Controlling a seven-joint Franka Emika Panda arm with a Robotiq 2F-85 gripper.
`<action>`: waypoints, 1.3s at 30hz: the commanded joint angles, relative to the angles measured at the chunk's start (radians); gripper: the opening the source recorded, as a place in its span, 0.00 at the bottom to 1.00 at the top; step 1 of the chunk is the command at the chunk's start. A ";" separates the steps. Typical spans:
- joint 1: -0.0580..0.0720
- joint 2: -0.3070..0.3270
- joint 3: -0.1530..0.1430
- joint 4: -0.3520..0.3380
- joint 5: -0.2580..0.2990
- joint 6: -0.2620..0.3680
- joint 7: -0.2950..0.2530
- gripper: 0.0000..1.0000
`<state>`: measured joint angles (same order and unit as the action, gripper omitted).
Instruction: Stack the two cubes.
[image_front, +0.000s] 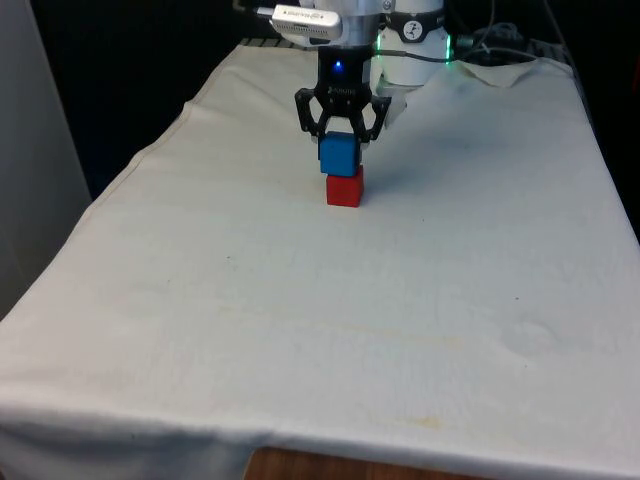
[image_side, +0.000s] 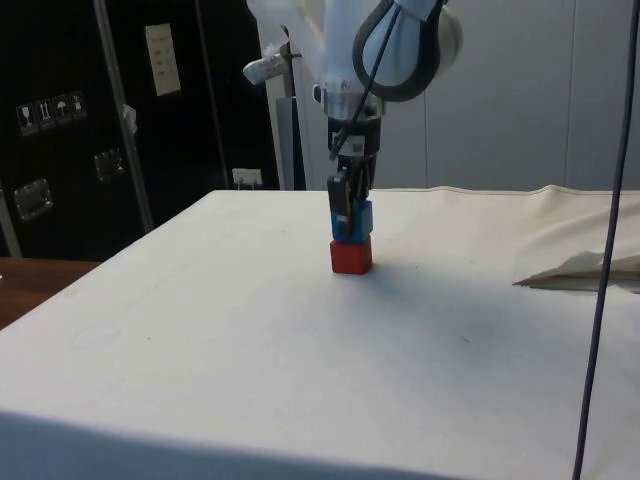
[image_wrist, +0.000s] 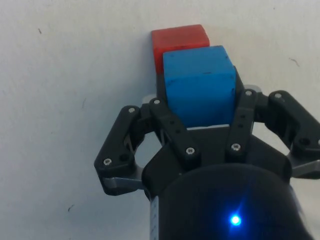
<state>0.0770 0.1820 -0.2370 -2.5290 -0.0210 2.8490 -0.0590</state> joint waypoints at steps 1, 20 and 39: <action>0.000 0.000 0.000 0.000 0.000 0.000 0.000 0.02; -0.004 0.024 0.013 0.026 0.018 0.004 -0.007 0.02; -0.006 0.009 0.002 0.027 0.016 -0.009 -0.010 0.02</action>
<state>0.0760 0.1990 -0.2440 -2.4980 -0.0210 2.8460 -0.0580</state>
